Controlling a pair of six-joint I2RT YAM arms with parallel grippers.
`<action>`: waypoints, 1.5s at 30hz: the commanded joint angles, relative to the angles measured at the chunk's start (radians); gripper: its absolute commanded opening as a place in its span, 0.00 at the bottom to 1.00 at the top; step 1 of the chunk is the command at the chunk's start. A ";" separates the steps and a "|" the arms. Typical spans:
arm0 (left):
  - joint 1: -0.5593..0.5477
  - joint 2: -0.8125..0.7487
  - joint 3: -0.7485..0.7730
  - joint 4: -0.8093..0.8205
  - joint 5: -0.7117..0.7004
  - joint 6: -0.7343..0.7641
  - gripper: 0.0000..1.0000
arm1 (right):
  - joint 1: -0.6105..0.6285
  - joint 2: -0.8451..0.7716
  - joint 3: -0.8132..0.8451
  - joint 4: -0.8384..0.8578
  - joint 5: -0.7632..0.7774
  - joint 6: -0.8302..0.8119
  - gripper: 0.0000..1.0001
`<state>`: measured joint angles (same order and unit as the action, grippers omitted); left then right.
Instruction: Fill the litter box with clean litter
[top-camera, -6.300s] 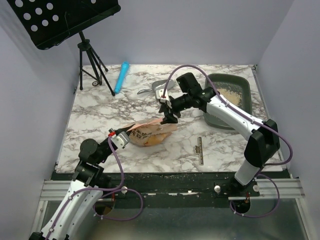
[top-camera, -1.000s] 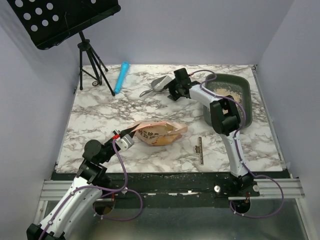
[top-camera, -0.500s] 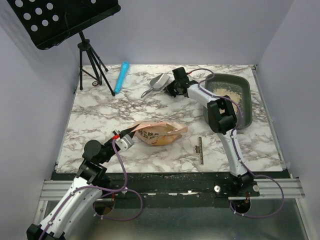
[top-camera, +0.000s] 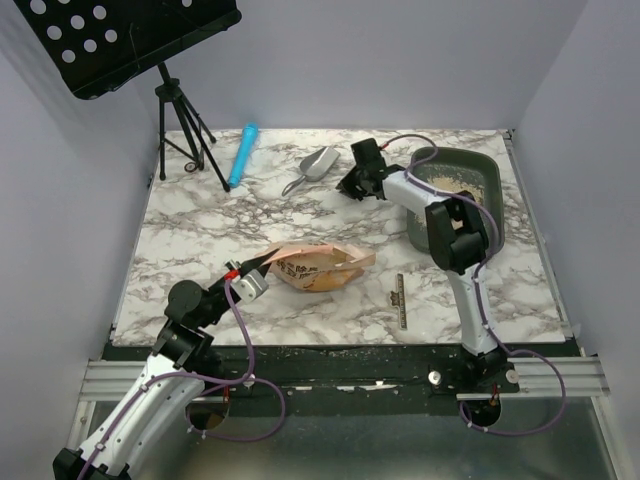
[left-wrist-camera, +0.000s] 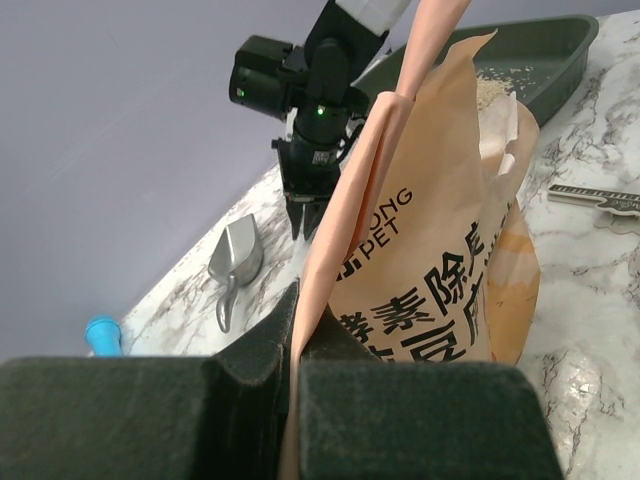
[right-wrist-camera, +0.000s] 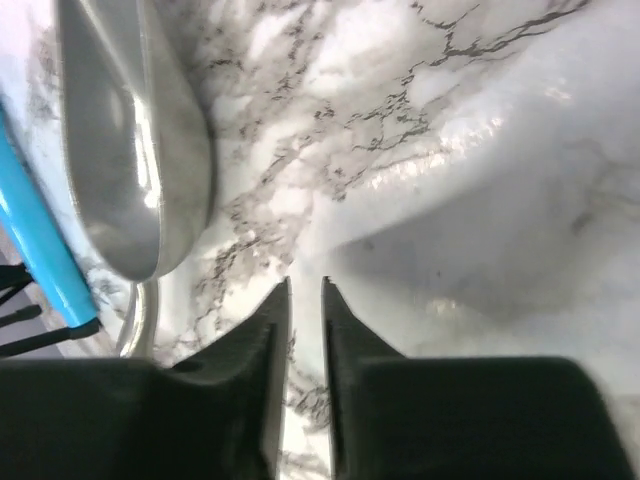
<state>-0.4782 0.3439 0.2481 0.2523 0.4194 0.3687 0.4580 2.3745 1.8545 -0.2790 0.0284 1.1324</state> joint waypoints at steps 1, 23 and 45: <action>-0.003 0.001 0.052 0.044 -0.002 -0.001 0.07 | -0.004 -0.171 -0.080 0.041 0.120 -0.129 0.34; -0.005 0.294 0.640 -0.463 0.067 -0.161 0.99 | -0.032 0.055 0.325 -0.046 0.010 -0.146 0.63; -0.005 0.331 0.646 -0.466 -0.022 -0.260 0.99 | -0.032 0.236 0.485 -0.112 -0.062 -0.086 0.62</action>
<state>-0.4801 0.6842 0.8940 -0.2127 0.4194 0.1184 0.4297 2.5671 2.2765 -0.3511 -0.0017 1.0309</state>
